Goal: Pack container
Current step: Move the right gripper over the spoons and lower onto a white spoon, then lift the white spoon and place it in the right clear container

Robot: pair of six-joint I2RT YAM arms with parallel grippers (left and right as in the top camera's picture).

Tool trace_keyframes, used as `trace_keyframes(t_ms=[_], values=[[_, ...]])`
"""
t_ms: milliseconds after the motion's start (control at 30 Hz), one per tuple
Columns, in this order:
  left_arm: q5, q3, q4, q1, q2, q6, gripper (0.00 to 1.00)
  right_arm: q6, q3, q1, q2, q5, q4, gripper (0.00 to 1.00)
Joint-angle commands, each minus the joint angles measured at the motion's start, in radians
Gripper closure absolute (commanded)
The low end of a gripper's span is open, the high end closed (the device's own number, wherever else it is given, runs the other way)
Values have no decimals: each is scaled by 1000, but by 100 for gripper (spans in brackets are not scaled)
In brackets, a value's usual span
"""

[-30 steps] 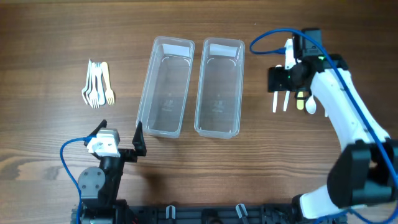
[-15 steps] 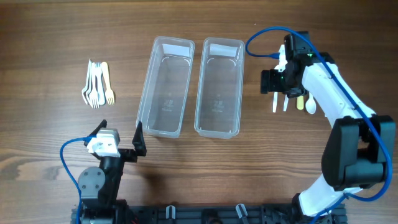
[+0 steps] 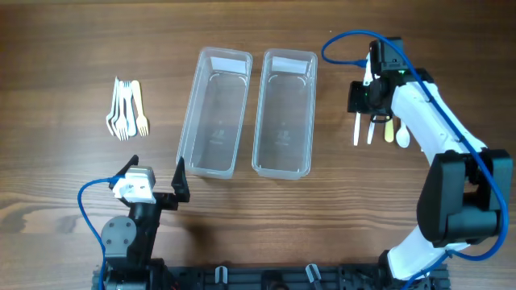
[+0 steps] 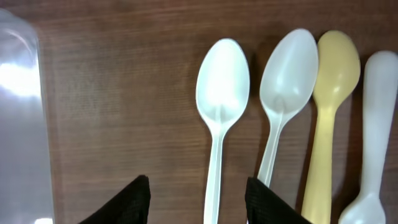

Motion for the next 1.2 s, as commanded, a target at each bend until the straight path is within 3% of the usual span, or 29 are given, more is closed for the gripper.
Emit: trace_keyframes(t_ms=[0,300,1067,1100,1167], values=[[12,-6,3,6,-7,20,0,14,-41,-4,17,31,34,51],[12,-6,3,6,-7,20,0,10,-48,-4,28,31,66,62],[12,-6,3,6,-7,20,0,-3,-48,-4,176,78,117,62],[11,-6,3,6,-7,20,0,-3,-48,-4,176,81,117,65],[12,-6,3,6,-7,20,0,-3,-48,-4,176,81,117,83]])
